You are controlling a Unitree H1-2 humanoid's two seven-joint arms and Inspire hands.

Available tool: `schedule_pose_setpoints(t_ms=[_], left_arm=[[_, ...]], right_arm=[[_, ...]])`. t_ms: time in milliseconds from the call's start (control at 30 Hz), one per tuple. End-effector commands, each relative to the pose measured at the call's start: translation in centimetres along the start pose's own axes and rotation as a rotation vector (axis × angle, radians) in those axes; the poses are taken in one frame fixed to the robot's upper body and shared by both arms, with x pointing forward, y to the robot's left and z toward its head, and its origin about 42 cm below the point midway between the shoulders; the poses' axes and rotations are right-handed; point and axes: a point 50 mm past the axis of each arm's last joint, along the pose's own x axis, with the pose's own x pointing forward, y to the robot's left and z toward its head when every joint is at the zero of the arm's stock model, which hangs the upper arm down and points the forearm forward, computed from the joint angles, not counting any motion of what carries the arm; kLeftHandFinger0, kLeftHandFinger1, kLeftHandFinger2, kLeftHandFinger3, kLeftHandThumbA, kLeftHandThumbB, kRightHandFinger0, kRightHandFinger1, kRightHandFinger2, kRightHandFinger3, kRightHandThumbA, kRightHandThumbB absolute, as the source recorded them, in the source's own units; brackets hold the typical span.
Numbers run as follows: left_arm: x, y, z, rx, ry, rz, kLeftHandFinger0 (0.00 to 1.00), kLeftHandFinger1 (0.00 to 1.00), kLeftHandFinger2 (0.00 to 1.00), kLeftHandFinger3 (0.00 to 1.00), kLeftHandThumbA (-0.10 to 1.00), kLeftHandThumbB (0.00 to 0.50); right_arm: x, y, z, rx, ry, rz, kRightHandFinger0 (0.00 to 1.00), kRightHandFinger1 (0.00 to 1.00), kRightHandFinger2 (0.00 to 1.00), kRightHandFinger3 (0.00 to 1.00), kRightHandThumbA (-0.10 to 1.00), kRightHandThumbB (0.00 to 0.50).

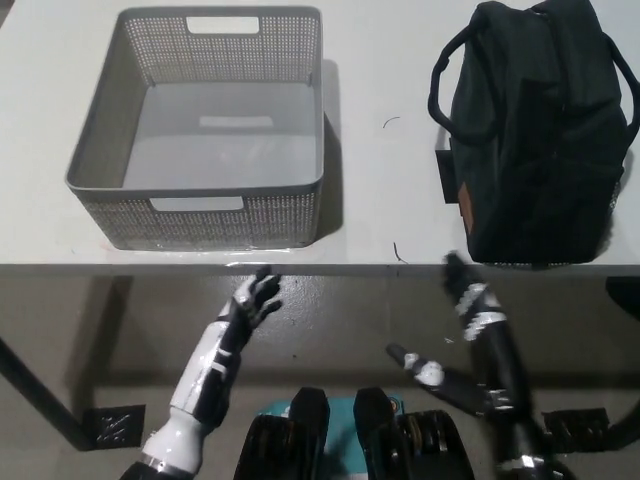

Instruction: Use both hands to pick up a lunch bag on the right hand side and place it into a container on the left hand side

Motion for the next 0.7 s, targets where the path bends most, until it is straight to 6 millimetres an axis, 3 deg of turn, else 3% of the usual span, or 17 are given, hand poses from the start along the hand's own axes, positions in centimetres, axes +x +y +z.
schedule_pose_setpoints(t_ms=[0, 100, 133, 200, 233, 267, 300, 433, 500, 533, 667], left_arm=[[2.5, -1.8, 5.6, -0.024, -0.202, -0.129, 1.00, 1.00, 1.00, 1.00, 1.00, 0.207], [4.8, -2.6, 9.3, -0.002, -0.340, -0.153, 1.00, 1.00, 1.00, 1.00, 1.00, 0.223], [5.8, -2.9, 10.6, -0.004, -0.380, -0.154, 1.00, 1.00, 1.00, 1.00, 1.00, 0.233], [8.1, -3.1, 12.7, 0.008, -0.450, -0.170, 1.00, 1.00, 1.00, 1.00, 1.00, 0.235], [8.4, -3.1, 12.9, 0.011, -0.456, -0.172, 1.00, 1.00, 1.00, 1.00, 1.00, 0.235], [9.7, -3.2, 13.9, 0.016, -0.478, -0.180, 1.00, 1.00, 1.00, 1.00, 1.00, 0.258], [11.8, -3.4, 15.2, 0.024, -0.511, -0.185, 1.00, 1.00, 1.00, 1.00, 1.00, 0.252], [15.8, -3.8, 17.3, 0.089, -0.544, -0.171, 1.00, 1.00, 1.00, 1.00, 1.00, 0.290], [18.6, -4.1, 18.6, 0.107, -0.569, -0.161, 1.00, 1.00, 1.00, 1.00, 1.00, 0.247], [19.8, -4.3, 19.1, 0.105, -0.566, -0.155, 1.00, 1.00, 1.00, 1.00, 1.00, 0.260], [24.8, -5.0, 20.6, 0.124, -0.540, -0.142, 1.00, 1.00, 1.00, 1.00, 1.00, 0.286]], right_arm=[[0.5, -2.5, 5.3, -0.012, -0.222, -0.053, 1.00, 1.00, 1.00, 1.00, 1.00, 0.090], [0.9, -3.9, 9.1, 0.011, -0.337, -0.083, 1.00, 1.00, 1.00, 1.00, 1.00, 0.079], [1.2, -4.3, 10.2, 0.001, -0.381, -0.090, 1.00, 1.00, 1.00, 1.00, 1.00, 0.094], [1.7, -5.2, 12.5, 0.005, -0.443, -0.124, 1.00, 1.00, 1.00, 1.00, 1.00, 0.175], [1.7, -5.3, 12.8, 0.007, -0.446, -0.128, 1.00, 1.00, 1.00, 1.00, 1.00, 0.177], [2.0, -5.8, 13.8, 0.011, -0.468, -0.136, 1.00, 1.00, 1.00, 1.00, 1.00, 0.208], [2.7, -6.6, 15.2, 0.020, -0.514, -0.150, 1.00, 1.00, 1.00, 1.00, 1.00, 0.189], [4.4, -8.6, 16.8, -0.034, -0.592, -0.203, 1.00, 1.00, 1.00, 1.00, 1.00, 0.144], [5.7, -10.8, 17.2, -0.071, -0.607, -0.248, 1.00, 1.00, 1.00, 1.00, 1.00, 0.125], [6.2, -11.7, 17.5, -0.094, -0.615, -0.271, 1.00, 1.00, 1.00, 1.00, 1.00, 0.111], [8.8, -15.5, 18.6, -0.133, -0.598, -0.374, 1.00, 1.00, 1.00, 1.00, 1.00, 0.163]])
